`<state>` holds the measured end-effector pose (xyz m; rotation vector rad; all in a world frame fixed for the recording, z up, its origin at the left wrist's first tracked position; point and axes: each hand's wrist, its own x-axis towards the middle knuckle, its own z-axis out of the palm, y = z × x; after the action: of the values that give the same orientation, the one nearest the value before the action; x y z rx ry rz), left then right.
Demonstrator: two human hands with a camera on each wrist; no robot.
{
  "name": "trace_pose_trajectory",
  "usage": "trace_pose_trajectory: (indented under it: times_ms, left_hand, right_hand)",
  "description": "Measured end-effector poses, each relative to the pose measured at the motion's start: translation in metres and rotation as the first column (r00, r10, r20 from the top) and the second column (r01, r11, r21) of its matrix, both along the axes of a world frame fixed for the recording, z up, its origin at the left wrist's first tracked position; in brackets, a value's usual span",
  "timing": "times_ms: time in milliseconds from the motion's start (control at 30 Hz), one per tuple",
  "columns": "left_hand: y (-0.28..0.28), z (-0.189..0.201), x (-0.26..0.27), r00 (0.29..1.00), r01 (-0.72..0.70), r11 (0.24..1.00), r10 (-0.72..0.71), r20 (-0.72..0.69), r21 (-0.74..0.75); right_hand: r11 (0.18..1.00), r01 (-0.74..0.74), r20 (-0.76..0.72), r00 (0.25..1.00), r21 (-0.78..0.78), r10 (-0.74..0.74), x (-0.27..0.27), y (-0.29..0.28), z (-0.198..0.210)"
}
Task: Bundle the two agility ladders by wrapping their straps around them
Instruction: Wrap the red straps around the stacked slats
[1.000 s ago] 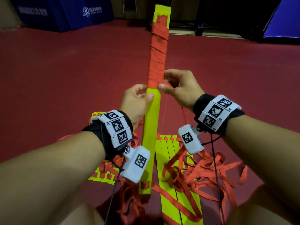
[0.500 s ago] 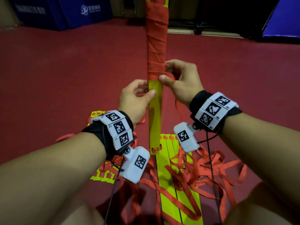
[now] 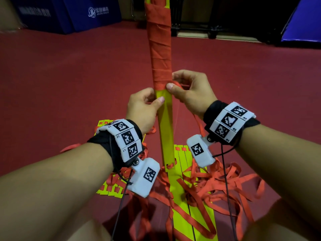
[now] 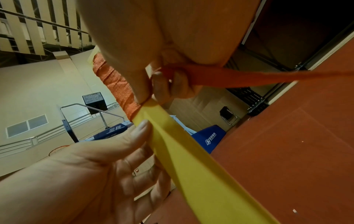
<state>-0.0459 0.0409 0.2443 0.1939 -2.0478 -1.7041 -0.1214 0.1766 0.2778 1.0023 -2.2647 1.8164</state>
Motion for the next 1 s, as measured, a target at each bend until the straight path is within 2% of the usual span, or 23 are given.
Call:
trace_pose_trajectory:
  times_ms: [200, 333, 533, 633, 767, 867, 1000]
  left_hand:
    - [0.002, 0.004, -0.001, 1.000, 0.018, 0.999, -0.018, 0.003, 0.045]
    - [0.003, 0.003, -0.004, 0.999, 0.047, 0.994, -0.047, 0.004, 0.100]
    - [0.003, 0.003, -0.005, 0.994, 0.051, 0.980, -0.069, 0.090, 0.190]
    - [0.005, 0.005, -0.004, 0.993, 0.035, 0.969, -0.061, 0.099, 0.244]
    - [0.008, 0.010, -0.003, 0.996, 0.006, 0.952, -0.033, 0.083, 0.305]
    - [0.009, 0.017, 0.000, 0.995, 0.028, 0.945, -0.058, 0.082, 0.325]
    - [0.010, 0.018, 0.004, 0.981, 0.139, 0.929, -0.178, 0.083, 0.342]
  right_hand:
    - [0.999, -0.024, 0.068, 0.997, -0.022, 0.025, -0.002, 0.003, -0.003]
    - [1.000, -0.009, 0.007, 1.000, 0.030, 0.009, -0.004, 0.004, -0.002]
    - [0.993, -0.025, -0.061, 0.998, 0.114, 0.032, -0.005, 0.008, 0.001]
    - [0.981, 0.041, -0.116, 0.993, 0.188, -0.019, -0.006, 0.006, 0.000]
    - [0.977, 0.110, -0.157, 0.984, 0.182, -0.082, -0.004, 0.004, 0.002]
    - [0.980, 0.083, -0.142, 0.988, 0.183, -0.057, -0.003, 0.003, 0.000]
    - [0.991, -0.019, -0.096, 0.995, 0.132, 0.032, -0.003, 0.003, 0.000]
